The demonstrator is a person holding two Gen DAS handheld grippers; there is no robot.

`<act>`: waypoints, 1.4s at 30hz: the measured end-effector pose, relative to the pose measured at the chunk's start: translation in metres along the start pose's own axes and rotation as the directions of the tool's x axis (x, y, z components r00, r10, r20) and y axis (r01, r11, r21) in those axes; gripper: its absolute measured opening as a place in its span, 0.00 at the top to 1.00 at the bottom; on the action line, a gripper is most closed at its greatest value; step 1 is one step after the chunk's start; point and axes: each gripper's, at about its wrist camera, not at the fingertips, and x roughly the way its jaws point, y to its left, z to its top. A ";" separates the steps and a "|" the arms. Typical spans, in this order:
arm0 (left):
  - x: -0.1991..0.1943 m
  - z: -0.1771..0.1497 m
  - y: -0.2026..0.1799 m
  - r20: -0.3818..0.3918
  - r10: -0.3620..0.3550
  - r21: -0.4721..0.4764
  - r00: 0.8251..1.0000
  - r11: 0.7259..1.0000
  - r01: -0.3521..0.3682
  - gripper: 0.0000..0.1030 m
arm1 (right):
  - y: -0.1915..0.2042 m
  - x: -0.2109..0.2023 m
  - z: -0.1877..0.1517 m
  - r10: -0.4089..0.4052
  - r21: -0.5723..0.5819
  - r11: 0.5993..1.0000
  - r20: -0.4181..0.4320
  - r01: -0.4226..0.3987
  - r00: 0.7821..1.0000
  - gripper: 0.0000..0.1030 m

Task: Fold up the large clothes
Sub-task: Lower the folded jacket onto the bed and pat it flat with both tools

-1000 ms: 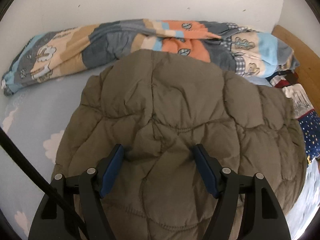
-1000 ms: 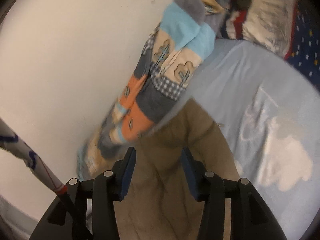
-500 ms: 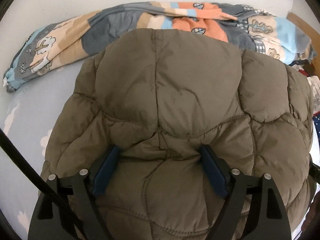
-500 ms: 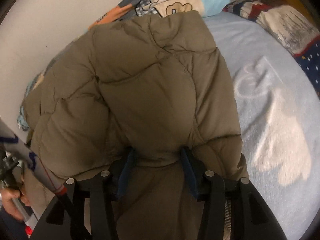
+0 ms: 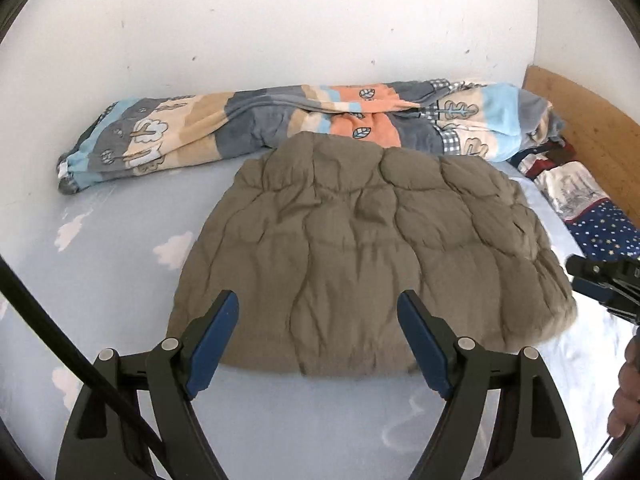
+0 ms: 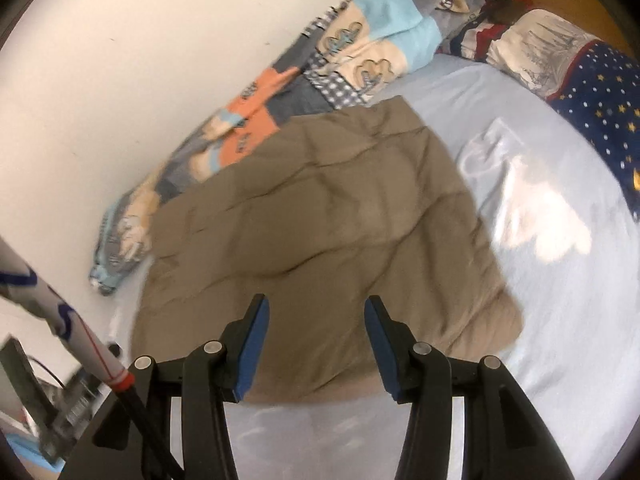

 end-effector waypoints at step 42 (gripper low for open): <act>0.089 -0.011 0.019 -0.162 0.062 -0.062 0.985 0.995 -0.073 0.21 | -0.035 0.067 0.002 -0.276 0.003 0.961 -0.067 0.277 0.959 0.45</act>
